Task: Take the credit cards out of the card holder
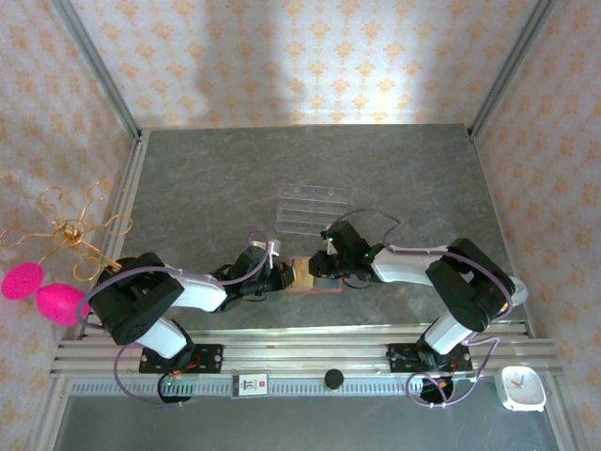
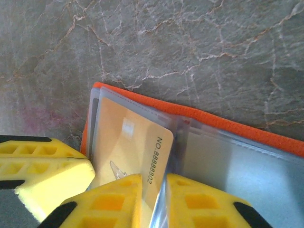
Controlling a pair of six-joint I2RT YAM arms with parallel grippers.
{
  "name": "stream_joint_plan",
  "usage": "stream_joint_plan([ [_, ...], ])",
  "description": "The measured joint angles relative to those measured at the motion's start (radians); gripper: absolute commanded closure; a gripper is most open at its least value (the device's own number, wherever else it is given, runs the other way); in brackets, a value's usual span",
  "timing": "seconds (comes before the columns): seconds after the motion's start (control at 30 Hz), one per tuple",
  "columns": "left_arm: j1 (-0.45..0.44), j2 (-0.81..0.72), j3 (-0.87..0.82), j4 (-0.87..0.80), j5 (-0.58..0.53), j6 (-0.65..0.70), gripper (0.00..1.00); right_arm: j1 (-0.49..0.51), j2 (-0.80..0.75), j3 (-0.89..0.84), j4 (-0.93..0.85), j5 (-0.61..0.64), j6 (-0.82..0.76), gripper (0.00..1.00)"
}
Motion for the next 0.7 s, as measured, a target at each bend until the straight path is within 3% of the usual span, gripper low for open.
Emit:
stream_joint_plan([
  [0.1, 0.0, 0.002, 0.0, 0.001, 0.0, 0.0, 1.0, 0.0, 0.002, -0.003, 0.008, 0.002, 0.011, 0.92],
  [0.27, 0.0, 0.002, 0.0, 0.002, 0.002, 0.0, 1.0, -0.001, -0.001, -0.016, 0.032, 0.001, 0.022, 0.88],
  [0.47, 0.002, 0.012, -0.001, 0.019, 0.012, -0.003, 1.0, -0.007, -0.023, -0.065, 0.096, -0.006, 0.043, 0.99],
  [0.7, 0.003, 0.014, -0.002, 0.023, 0.015, -0.003, 1.0, -0.01, -0.026, -0.082, 0.126, -0.011, 0.053, 1.0],
])
